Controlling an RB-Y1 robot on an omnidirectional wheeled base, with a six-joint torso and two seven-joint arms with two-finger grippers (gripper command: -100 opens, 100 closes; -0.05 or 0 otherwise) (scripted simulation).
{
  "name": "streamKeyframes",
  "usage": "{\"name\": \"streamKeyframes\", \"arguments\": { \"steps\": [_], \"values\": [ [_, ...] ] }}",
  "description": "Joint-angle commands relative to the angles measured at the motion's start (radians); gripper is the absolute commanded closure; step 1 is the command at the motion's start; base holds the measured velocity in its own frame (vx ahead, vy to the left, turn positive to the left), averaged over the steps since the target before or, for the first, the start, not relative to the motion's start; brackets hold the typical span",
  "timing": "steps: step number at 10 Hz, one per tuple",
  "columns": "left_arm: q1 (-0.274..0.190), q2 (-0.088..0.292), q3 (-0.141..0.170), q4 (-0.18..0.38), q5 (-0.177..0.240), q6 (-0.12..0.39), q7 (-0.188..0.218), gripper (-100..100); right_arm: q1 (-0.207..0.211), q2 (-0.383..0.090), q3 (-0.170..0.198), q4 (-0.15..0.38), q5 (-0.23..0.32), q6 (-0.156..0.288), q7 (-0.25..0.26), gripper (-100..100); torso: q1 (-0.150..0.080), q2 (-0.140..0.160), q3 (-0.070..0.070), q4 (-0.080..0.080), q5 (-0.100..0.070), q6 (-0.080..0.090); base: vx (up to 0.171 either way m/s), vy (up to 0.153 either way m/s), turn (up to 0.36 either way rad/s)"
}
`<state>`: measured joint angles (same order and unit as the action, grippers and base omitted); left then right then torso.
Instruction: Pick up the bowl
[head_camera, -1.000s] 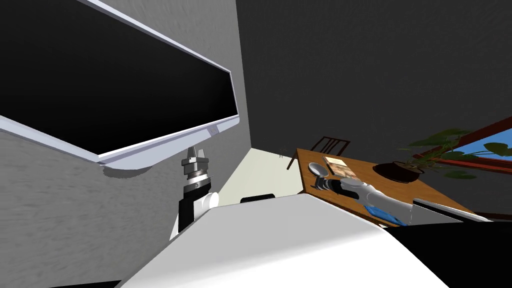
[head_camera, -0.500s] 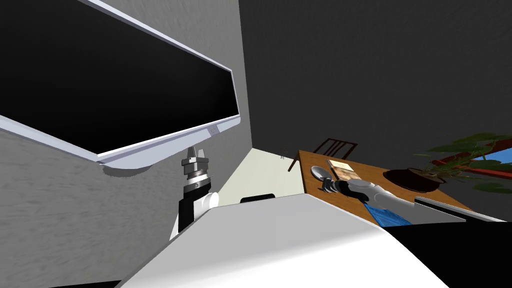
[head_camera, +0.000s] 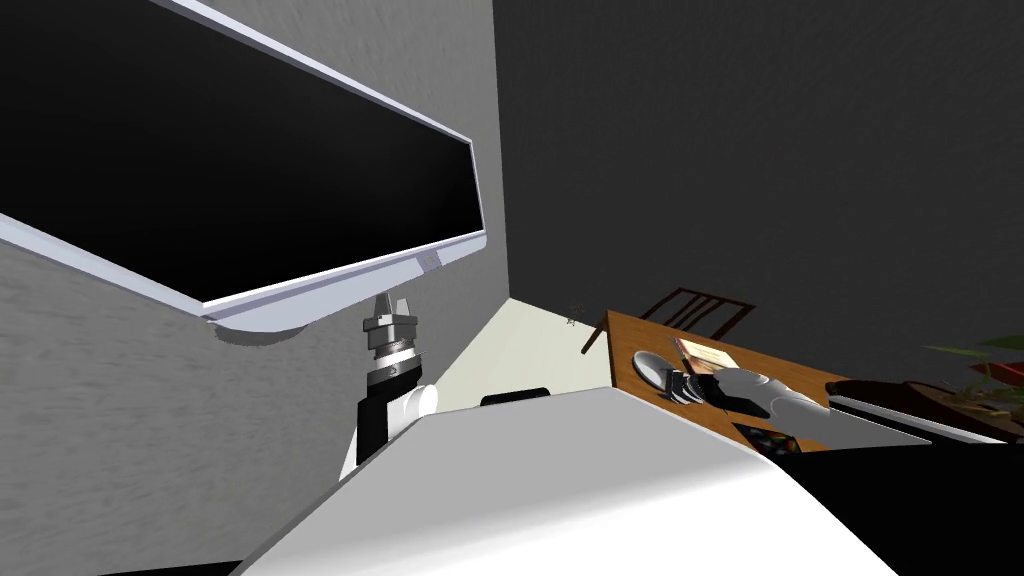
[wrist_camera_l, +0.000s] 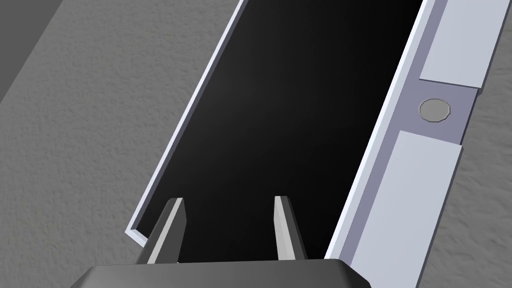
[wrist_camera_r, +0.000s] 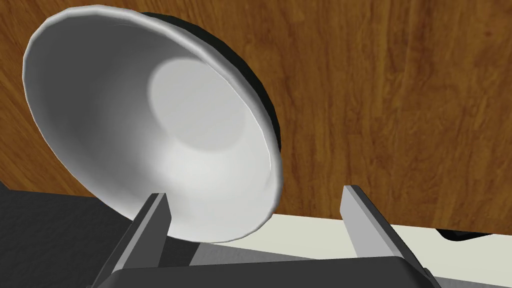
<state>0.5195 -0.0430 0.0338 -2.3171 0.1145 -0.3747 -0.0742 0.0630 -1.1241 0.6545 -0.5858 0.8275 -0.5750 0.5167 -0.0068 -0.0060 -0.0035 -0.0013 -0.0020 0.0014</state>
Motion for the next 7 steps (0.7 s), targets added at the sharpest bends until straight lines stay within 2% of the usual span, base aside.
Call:
{"name": "streamKeyframes", "arguments": {
  "steps": [1,2,3,7],
  "values": [
    [0.0,0.0,0.0,0.0,0.0,0.0,0.0,0,0.0,0.0,0.0,0.0,0.0,0.0,0.0,-100,0.0,0.0,0.0,0.0,0.0,0.0,0.022,-0.032,0.007],
    [0.0,0.0,0.0,0.0,0.0,0.0,0.0,0,-0.001,0.001,-0.001,0.005,0.0,-0.004,0.003,0,0.004,0.003,0.002,0.001,0.001,0.0,0.006,-0.008,0.002],
    [0.0,0.0,0.0,0.0,0.0,0.0,0.0,0,0.008,0.001,0.027,-0.009,-0.037,0.024,-0.001,-100,0.006,0.005,0.003,0.001,0.002,0.0,-0.019,-0.024,0.14],
    [0.0,0.0,0.0,0.0,0.0,0.0,0.0,0,0.025,0.001,0.081,-0.035,-0.11,0.078,-0.009,-100,0.006,0.009,0.005,0.002,0.001,0.0,-0.043,-0.035,0.116]
  ]
}}
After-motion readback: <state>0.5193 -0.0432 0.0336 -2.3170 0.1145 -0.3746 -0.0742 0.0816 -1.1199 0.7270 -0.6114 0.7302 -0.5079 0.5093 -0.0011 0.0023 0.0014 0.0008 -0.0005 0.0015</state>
